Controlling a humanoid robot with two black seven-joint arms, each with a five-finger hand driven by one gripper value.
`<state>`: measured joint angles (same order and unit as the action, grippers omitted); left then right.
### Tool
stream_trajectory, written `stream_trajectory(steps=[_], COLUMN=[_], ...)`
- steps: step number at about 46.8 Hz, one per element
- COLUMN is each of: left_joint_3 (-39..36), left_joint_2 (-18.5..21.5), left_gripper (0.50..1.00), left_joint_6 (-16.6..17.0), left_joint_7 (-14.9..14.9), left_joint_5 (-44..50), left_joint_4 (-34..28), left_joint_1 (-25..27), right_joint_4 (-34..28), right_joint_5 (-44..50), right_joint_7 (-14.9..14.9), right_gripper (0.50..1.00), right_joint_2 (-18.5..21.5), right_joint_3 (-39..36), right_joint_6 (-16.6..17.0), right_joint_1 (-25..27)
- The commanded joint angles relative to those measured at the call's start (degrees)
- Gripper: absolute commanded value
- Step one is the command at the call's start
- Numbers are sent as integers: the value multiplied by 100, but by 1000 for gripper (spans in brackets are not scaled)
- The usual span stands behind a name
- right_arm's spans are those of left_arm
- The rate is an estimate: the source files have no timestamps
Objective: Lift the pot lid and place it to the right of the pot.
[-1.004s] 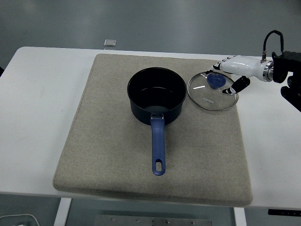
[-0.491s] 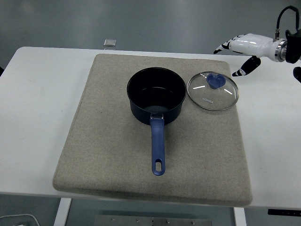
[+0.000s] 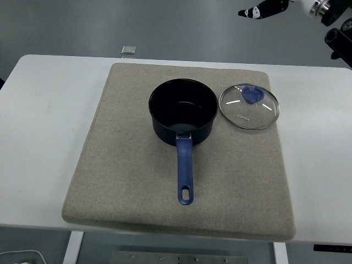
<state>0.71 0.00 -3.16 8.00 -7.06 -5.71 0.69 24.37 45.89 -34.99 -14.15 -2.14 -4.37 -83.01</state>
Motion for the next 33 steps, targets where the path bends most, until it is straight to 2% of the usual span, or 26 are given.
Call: stream_trajectory(steps=[1, 9, 20, 33], left_joint_3=[8, -1, -1, -1], left_joint_2=[0, 0, 0, 0], left_gripper=[1000, 1000, 1000, 1000], left_joint_6=[0, 0, 0, 0], left_joint_7=[0, 0, 0, 0], left_joint_5=[3, 3, 3, 3], left_joint_4=[0, 0, 0, 0], left_joint_1=[1, 1, 1, 1], right_joint_4=[-11, -38, -56, -38], right_joint_5=[-869, -2663, -4403, -6012], right_joint_7=[-1, 10, 888, 1565], right_gripper=[897, 899, 897, 897], right_joint_2=[17, 17, 35, 184], right_joint_3=[-208, -225, -226, -252], right_joint_6=[-2, -2, -2, 6], right_joint_1=[-5, 4, 83, 435])
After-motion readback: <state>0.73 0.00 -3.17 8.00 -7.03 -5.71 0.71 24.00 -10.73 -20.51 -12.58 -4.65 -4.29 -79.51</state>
